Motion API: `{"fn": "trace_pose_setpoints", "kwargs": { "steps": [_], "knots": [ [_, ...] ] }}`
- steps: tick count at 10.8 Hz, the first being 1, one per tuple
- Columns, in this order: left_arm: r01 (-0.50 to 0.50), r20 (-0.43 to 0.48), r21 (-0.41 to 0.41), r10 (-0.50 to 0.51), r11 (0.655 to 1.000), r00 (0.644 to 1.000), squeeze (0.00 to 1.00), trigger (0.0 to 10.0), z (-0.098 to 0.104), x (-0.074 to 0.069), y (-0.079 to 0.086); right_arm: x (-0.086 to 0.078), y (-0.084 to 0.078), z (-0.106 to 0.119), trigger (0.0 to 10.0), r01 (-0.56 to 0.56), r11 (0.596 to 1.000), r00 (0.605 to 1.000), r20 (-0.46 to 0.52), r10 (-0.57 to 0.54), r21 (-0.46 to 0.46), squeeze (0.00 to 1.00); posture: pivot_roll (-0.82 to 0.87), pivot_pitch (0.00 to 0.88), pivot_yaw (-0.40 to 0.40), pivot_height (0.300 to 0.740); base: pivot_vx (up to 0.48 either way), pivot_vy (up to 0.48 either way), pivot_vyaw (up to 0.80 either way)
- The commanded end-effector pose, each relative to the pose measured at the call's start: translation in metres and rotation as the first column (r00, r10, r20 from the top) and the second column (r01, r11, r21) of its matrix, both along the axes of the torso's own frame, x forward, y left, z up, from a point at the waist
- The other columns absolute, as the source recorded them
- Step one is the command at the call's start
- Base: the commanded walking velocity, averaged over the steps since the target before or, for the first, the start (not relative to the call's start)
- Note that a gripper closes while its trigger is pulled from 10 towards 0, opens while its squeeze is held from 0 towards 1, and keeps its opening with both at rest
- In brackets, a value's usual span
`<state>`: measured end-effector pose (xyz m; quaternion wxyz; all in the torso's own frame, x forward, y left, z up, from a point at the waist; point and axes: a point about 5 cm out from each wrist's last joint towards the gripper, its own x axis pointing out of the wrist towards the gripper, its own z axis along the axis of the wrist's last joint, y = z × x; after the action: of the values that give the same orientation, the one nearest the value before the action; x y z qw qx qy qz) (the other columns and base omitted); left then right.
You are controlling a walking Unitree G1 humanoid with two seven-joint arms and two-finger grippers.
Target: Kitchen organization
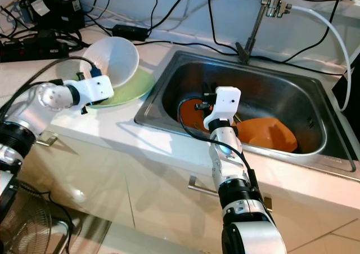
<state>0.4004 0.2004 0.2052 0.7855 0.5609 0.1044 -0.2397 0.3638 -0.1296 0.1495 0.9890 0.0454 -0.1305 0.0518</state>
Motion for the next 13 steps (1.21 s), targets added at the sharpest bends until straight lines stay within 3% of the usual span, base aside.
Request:
{"fn": "trace_pose_setpoints", "kwargs": {
  "steps": [1,7,10,12,13],
  "knots": [
    [0.015,0.004,0.03,-0.015,0.999,1.0,0.0,0.0,0.001,0.002,-0.004,0.001,-0.005,0.004,10.0,0.02,1.0,1.0,0.01,-0.02,0.004,0.0,0.25,0.001,-0.035,0.74,0.0,0.0,0.0],
    [-0.019,0.081,0.098,0.011,0.995,0.997,0.0,0.0,-0.006,0.001,0.0,0.001,-0.005,0.003,10.0,0.024,1.0,1.0,0.002,-0.024,0.001,0.0,0.25,0.0,-0.04,0.74,0.0,0.0,0.0],
    [-0.042,0.216,0.09,0.021,0.995,0.976,0.0,0.0,0.003,0.003,-0.003,0.002,-0.002,0.001,10.0,0.016,1.0,1.0,-0.006,-0.016,0.0,0.0,0.26,0.0,-0.045,0.74,0.0,0.0,0.0],
    [0.006,0.357,0.155,-0.061,0.988,0.932,0.0,0.0,0.024,0.002,-0.014,0.002,0.0,0.002,10.0,0.01,1.0,1.0,-0.005,-0.01,0.002,0.0,0.26,0.0,-0.045,0.74,0.0,0.0,0.0],
    [0.127,0.429,0.151,-0.181,0.98,0.885,0.0,1.5,0.034,-0.005,-0.044,0.003,0.002,0.006,10.0,0.003,1.0,1.0,0.002,-0.003,0.01,0.0,0.26,0.0,-0.045,0.74,0.0,0.0,0.0]
  ]
}}
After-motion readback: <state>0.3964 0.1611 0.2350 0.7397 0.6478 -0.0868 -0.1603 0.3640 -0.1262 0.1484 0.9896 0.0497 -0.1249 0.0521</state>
